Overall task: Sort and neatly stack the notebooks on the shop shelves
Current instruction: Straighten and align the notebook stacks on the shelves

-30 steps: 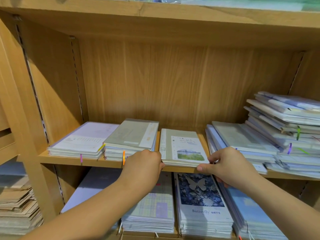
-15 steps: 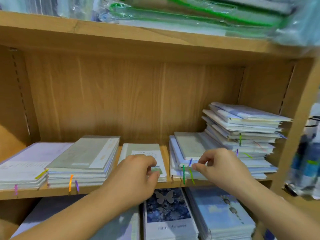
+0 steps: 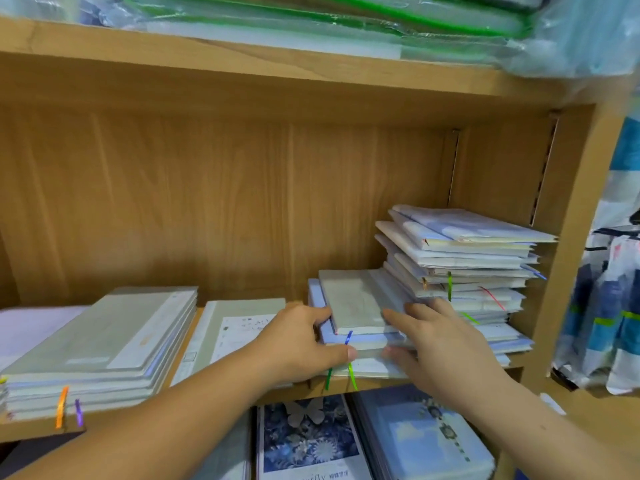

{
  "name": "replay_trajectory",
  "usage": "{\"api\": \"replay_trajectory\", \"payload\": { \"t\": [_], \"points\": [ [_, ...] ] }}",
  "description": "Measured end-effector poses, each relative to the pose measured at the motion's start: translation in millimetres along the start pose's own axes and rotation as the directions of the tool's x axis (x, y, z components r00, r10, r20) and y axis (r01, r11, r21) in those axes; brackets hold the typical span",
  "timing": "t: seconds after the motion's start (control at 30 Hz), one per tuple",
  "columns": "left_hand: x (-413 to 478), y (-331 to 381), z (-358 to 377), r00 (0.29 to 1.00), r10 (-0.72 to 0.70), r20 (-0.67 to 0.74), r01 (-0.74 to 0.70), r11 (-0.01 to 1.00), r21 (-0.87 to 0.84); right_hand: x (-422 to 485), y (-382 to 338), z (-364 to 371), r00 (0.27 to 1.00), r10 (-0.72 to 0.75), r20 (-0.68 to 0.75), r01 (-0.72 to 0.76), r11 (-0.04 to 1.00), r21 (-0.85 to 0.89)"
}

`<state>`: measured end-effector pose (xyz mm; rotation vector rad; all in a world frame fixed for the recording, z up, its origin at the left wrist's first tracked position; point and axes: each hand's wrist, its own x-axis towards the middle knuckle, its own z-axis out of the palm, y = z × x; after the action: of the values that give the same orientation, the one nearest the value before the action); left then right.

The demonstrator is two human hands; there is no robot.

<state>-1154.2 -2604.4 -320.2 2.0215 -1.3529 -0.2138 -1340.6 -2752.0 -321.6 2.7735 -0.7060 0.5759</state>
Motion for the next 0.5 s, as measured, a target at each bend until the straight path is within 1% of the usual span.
{"api": "replay_trajectory", "payload": {
  "t": [0.07,0.1,0.13,0.17,0.2,0.23,0.27,0.33,0.4,0.5],
  "points": [
    [3,2,1,0.994,-0.079,-0.071,0.074,0.995,-0.063,0,-2,-1,0.998,-0.004,-0.058,0.006,0.999,0.037],
    [6,6,0,0.980,-0.151,-0.129,0.137,0.985,-0.109,-1,-3,-1,0.994,-0.021,-0.106,0.027,0.998,0.048],
    [9,9,0,0.959,-0.234,-0.161,0.202,0.961,-0.191,-3,-3,1,0.985,-0.038,-0.167,0.046,0.998,0.045],
    [11,14,1,0.939,-0.304,-0.164,0.244,0.920,-0.306,-5,-4,2,0.972,-0.054,-0.227,0.064,0.997,0.034],
    [13,19,2,0.927,-0.352,-0.130,0.270,0.867,-0.418,-7,-4,3,0.958,-0.070,-0.279,0.081,0.996,0.027],
    [14,25,4,0.920,-0.382,-0.090,0.290,0.815,-0.502,-9,-3,3,0.948,-0.080,-0.307,0.093,0.995,0.026],
    [15,28,7,0.913,-0.404,-0.053,0.311,0.777,-0.548,-11,-2,3,0.944,-0.085,-0.319,0.100,0.995,0.031],
    [15,35,10,0.904,-0.428,-0.007,0.346,0.742,-0.575,-14,4,1,0.952,-0.077,-0.298,0.090,0.995,0.031],
    [14,41,10,0.900,-0.436,0.014,0.359,0.723,-0.591,-19,6,-9,0.972,-0.049,-0.229,0.052,0.999,0.006],
    [3,47,-3,0.896,-0.443,0.005,0.336,0.671,-0.661,-25,-1,-28,0.995,0.094,-0.025,-0.095,0.994,-0.054]
  ]
}}
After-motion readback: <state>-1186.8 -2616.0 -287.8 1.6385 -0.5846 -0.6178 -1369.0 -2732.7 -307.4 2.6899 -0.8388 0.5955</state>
